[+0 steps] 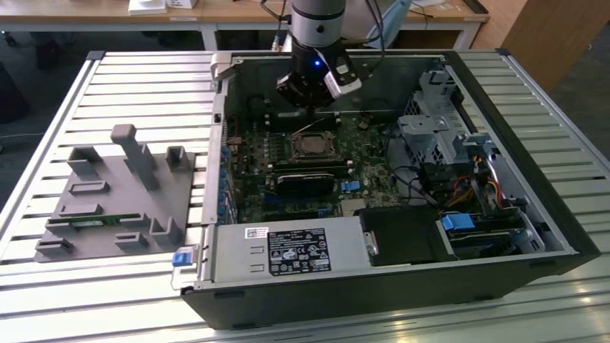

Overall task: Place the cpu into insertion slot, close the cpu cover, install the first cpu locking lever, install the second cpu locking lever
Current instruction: 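Install the first cpu locking lever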

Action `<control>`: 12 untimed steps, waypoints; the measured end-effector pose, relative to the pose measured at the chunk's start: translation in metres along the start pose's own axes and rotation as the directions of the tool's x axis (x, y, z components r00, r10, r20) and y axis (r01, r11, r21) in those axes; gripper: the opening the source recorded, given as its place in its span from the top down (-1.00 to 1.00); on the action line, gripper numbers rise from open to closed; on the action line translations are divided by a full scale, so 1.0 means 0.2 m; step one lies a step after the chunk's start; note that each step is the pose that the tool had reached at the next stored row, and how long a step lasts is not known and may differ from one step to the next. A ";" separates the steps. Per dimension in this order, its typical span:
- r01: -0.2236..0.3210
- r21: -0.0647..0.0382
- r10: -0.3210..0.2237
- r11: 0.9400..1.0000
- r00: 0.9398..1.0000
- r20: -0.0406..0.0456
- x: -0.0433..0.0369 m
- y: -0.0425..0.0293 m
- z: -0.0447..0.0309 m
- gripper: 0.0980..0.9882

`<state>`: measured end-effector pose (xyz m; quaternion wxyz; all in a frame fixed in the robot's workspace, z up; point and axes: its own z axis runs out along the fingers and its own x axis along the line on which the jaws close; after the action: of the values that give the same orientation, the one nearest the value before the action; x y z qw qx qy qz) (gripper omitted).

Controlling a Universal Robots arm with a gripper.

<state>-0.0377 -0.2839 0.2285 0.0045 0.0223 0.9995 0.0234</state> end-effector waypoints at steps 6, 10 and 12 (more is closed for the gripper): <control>0.000 0.000 0.000 1.000 1.000 0.000 -0.019 0.010 0.019 0.98; 0.000 0.000 0.000 1.000 1.000 0.000 -0.030 0.020 0.023 0.98; 0.000 0.000 0.000 1.000 1.000 0.000 -0.034 0.024 0.026 0.98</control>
<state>-0.0306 -0.2792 0.2236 0.0045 0.0223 0.9995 0.0234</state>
